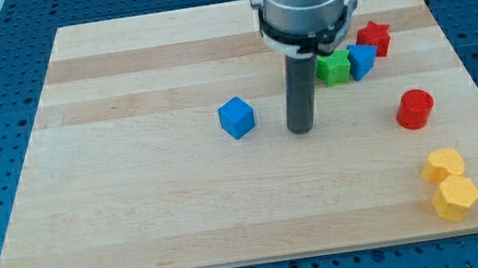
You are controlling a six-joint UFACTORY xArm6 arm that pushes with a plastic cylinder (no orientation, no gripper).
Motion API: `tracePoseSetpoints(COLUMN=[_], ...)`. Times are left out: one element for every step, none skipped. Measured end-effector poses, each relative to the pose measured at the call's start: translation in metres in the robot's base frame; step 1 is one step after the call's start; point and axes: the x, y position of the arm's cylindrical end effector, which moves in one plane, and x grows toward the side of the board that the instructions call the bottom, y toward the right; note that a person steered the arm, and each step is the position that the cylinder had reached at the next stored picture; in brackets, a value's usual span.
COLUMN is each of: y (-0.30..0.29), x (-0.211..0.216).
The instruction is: Push the blue cube into the green circle
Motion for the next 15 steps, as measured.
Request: tracePoseSetpoints(y=[-0.017, -0.034, -0.053, -0.077, -0.109, -0.116, -0.111, -0.106, -0.090, -0.072, -0.053, -0.041, -0.031, -0.044, -0.074], x=[0.028, 0.050, 0.071, 0.089, 0.097, 0.081, 0.043, 0.012, -0.011, -0.031, -0.051, -0.065, -0.073, -0.059, -0.064])
